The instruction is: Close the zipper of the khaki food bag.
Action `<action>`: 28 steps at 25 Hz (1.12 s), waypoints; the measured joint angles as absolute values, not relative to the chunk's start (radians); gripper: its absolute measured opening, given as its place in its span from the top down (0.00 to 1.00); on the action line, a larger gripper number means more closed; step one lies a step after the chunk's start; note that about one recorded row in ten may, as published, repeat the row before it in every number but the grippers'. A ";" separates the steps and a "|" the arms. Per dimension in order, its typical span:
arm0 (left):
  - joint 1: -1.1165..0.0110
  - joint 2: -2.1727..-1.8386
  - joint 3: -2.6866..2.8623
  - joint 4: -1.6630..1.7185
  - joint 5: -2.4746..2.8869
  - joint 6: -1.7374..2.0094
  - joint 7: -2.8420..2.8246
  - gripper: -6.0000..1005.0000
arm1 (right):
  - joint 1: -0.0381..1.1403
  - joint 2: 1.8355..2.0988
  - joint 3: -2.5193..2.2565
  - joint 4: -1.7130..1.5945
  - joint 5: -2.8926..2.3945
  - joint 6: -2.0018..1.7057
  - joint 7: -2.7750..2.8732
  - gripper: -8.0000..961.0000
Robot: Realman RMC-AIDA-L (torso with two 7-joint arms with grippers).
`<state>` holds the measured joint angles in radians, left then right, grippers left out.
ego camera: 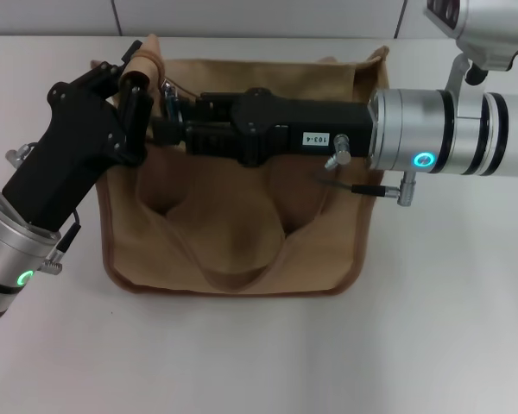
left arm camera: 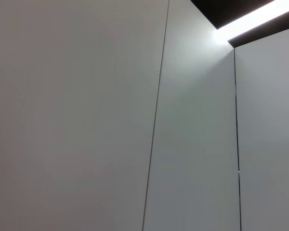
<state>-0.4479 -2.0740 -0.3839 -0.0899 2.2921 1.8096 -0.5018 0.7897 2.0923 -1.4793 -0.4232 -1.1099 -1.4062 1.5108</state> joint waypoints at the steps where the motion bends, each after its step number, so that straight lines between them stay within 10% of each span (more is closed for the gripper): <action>1: -0.448 -2.074 -0.384 -0.090 2.292 1.810 -0.502 0.97 | 0.790 2.092 -1.479 -0.423 -1.108 -1.405 1.510 0.44; 10: -0.456 -2.074 -0.385 -0.092 2.296 1.813 -0.502 0.97 | 0.797 2.092 -1.480 -0.421 -1.107 -1.357 1.512 0.83; 28: -0.427 -2.073 -0.475 -0.077 2.293 1.808 -0.502 0.97 | 0.747 2.084 -1.454 -0.434 -1.109 -1.360 1.510 0.99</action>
<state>-0.4268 -2.0726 -0.4755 -0.0771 2.2932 1.8083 -0.5016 0.7468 2.0840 -1.4545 -0.4337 -1.1092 -1.3600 1.5097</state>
